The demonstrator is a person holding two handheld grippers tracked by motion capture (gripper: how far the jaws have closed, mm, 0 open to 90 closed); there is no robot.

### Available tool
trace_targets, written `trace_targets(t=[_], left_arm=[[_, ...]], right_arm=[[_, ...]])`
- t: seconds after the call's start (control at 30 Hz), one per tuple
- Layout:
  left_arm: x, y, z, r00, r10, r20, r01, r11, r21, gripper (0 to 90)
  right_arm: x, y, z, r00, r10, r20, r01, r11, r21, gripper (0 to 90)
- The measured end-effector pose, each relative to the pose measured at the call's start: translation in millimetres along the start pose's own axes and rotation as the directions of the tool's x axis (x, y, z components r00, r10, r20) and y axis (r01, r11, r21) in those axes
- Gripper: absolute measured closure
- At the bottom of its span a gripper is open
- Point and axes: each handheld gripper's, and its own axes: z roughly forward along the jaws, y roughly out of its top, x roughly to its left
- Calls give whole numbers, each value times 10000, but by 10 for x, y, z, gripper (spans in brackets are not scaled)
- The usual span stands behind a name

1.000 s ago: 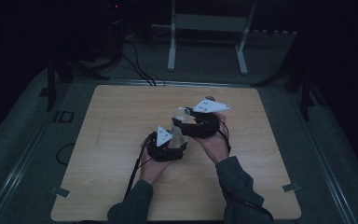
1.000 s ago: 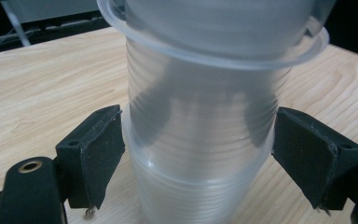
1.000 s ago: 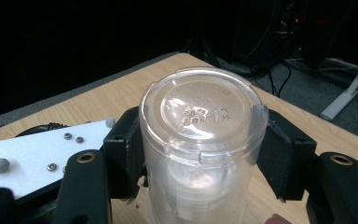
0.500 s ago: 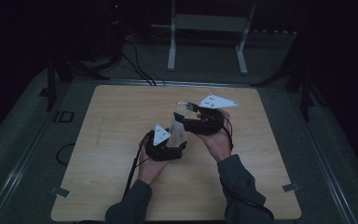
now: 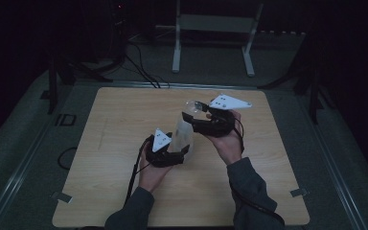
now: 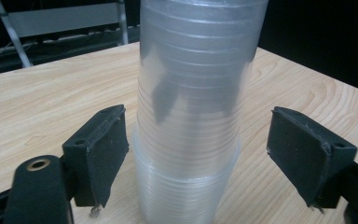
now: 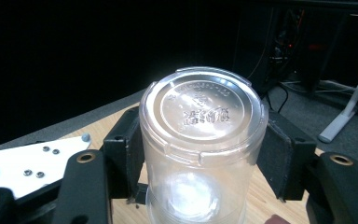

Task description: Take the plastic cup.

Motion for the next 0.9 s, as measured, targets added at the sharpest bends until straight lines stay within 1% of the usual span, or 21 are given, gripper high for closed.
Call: trace_targets(t=[0.1,0.3,0.53,0.9], left_arm=[[-2,-9,-12,10000,-31,41,30,10000,69,222],[-15,-31,-45,9999,37,150,-39,9999,130,236],[-27,-55,-91,9997,2,238,-5,10000,89,241],[-82,-104,-124,9992,67,385,-71,9999,107,245]], right_arm=[[-21,8,-39,10000,-10,68,11,10000,-52,388],[-59,3,-113,9998,-9,183,11,10000,-81,388],[-112,-7,-211,9993,7,361,-3,9999,-109,388],[-242,-100,-357,9971,154,749,-155,9999,2,388]])
